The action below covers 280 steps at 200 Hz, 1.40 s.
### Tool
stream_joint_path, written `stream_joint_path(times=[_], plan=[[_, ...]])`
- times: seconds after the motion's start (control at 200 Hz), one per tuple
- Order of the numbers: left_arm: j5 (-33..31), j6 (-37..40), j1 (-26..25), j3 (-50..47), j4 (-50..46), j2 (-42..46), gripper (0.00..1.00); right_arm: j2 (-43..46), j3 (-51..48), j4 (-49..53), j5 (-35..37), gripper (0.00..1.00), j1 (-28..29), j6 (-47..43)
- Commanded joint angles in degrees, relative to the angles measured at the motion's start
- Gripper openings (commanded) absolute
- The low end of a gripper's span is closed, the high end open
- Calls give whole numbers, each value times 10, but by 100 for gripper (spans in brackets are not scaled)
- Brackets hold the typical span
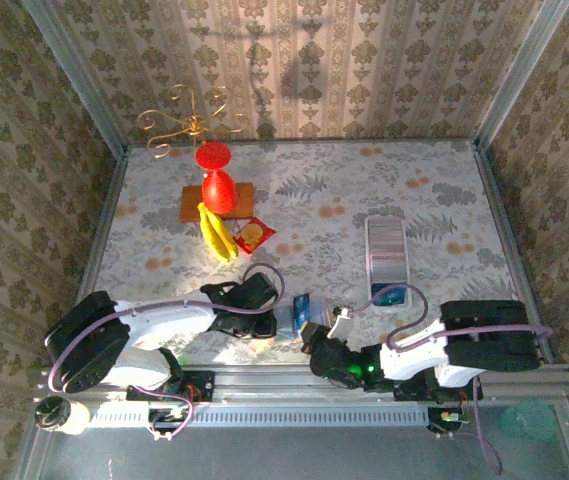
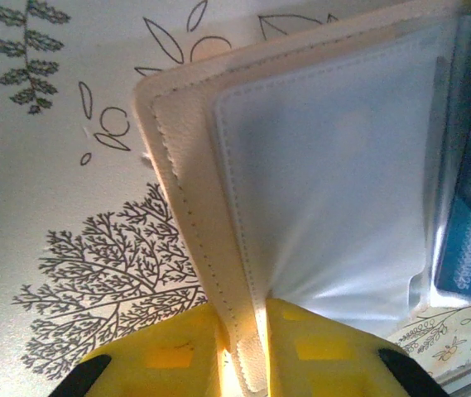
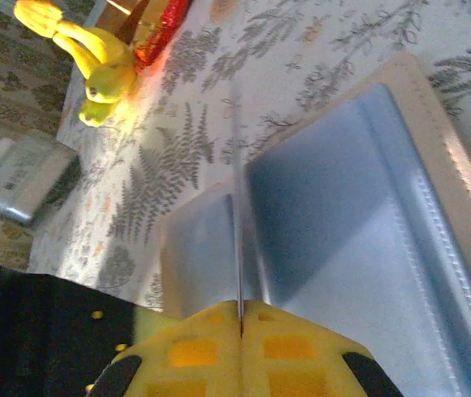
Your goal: Put the credit cards into the card holder
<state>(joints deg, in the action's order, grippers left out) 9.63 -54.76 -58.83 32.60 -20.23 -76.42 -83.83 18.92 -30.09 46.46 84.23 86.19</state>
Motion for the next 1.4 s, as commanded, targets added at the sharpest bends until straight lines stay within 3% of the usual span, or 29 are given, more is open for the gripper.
stream_joint_path(times=[0.0, 0.07, 0.225, 0.38, 0.53, 0.66, 0.715, 0.945, 1.155, 1.395], plan=[[25, 13, -4, -20, -30, -23, 18, 84, 13, 175, 10, 0, -11, -8], [25, 15, -3, -19, -32, -23, 18, 156, 28, 271, -15, 0, -34, -64], [27, 22, 0, -18, -29, -21, 18, 308, 126, 470, -137, 0, -139, -343], [32, 31, 2, -13, -28, -26, 18, 411, 204, 572, -295, 0, -310, -634], [37, 50, 11, 1, -40, -29, 18, 417, 269, 691, -499, 0, -472, -956], [46, 61, 12, 16, -48, -31, 18, 367, 335, 835, -695, 0, -638, -1166], [48, 68, 14, 23, -52, -33, 18, 348, 347, 879, -735, 0, -691, -1243], [63, 78, 24, 48, -78, -36, 19, 270, 351, 987, -809, 0, -826, -1484], [84, 84, 40, 60, -71, -52, 19, 255, 299, 918, -780, 0, -840, -1517], [96, 93, 42, 71, -69, -63, 19, 253, 252, 858, -693, 0, -849, -1563]])
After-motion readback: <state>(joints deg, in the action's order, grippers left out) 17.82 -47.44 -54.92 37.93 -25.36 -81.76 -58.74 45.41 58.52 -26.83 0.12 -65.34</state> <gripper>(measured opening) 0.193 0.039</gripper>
